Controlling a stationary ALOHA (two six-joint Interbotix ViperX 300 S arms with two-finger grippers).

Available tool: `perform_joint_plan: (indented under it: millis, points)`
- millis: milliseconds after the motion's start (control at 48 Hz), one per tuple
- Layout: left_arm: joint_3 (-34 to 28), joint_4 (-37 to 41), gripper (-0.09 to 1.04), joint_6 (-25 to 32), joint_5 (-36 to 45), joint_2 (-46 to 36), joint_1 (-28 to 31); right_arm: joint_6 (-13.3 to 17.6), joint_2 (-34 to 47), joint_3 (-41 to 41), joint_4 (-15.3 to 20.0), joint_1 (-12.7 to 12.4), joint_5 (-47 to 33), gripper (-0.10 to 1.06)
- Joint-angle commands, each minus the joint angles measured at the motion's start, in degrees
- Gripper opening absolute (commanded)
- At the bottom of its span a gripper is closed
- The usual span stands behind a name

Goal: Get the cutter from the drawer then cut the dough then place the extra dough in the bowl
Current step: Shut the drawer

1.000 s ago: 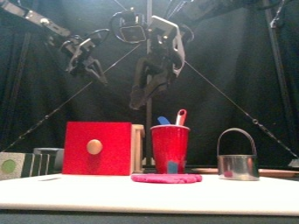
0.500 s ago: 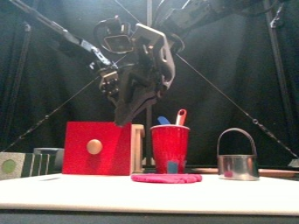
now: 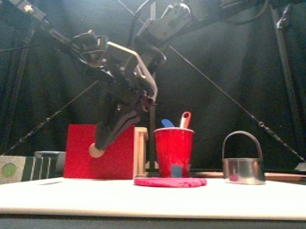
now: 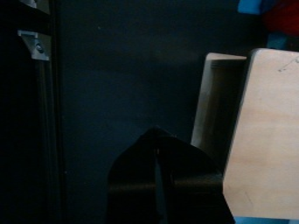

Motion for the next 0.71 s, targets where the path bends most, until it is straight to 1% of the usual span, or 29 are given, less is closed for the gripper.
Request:
perform_joint_plan:
  millis: [21, 375, 479, 604, 708]
  points:
    - [-1.67, 0.18, 0.31, 0.44, 0.70, 0.09, -0.35, 0.00, -0.09, -3.60, -1.23, -0.35, 1.85, 0.13]
    - [0.18, 0.09, 0.31, 0.79, 1.23, 0.88, -1.32, 0.00, 2.99, -8.26, -5.89, -0.44, 7.21, 0.13]
    - [0.62, 0.09, 0.31, 0.88, 1.23, 0.88, -1.85, 0.00, 3.16, -8.96, -6.42, -0.44, 7.56, 0.13]
    - [1.14, 0.18, 0.31, 1.14, 1.23, 1.14, -3.60, 0.09, 3.69, -9.32, -6.33, -0.53, 7.82, 0.13]
    - [1.23, 0.09, 0.31, 1.49, 1.23, 1.32, -3.78, 0.09, 3.96, -9.49, -6.42, -0.70, 7.82, 0.13]
